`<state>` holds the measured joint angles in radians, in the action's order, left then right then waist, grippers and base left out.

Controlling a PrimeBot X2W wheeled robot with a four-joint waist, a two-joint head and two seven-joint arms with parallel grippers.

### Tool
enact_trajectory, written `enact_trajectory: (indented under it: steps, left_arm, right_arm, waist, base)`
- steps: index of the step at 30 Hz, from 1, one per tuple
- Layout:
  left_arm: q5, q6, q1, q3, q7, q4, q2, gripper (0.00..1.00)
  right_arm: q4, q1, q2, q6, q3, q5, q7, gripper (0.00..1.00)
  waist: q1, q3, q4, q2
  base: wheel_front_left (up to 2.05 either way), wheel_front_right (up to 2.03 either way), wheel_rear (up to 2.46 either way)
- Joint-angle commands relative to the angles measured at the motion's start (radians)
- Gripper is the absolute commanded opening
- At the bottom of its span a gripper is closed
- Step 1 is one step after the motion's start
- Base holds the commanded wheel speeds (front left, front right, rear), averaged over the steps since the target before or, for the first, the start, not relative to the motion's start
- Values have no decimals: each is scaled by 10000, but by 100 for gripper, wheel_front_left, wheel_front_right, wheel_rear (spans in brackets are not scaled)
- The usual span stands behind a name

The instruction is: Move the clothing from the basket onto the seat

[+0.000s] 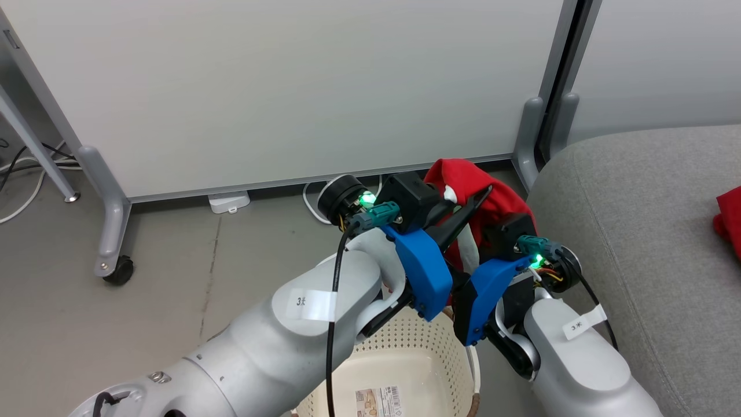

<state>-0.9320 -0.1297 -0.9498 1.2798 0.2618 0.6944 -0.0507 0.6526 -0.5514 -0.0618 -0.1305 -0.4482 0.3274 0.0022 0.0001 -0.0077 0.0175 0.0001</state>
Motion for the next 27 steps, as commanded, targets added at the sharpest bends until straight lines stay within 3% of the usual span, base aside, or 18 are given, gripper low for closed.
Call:
enact_trajectory:
  steps: [1,27]
  left_arm:
    - [15,-11,-24,37,47,-51,4,0]
    - [-155,-11,32,37,48,231,4,0]
  right_arm:
    - [257,-260,62,-5,-99,104,-201,0]
    - [1655,-887,82,-5,-934,790,-1118,0]
  waist:
    - [-1,-12,13,-1]
    - [-1,-163,-177,-1]
  base:
    - [0,0,0]
    - [0,0,0]
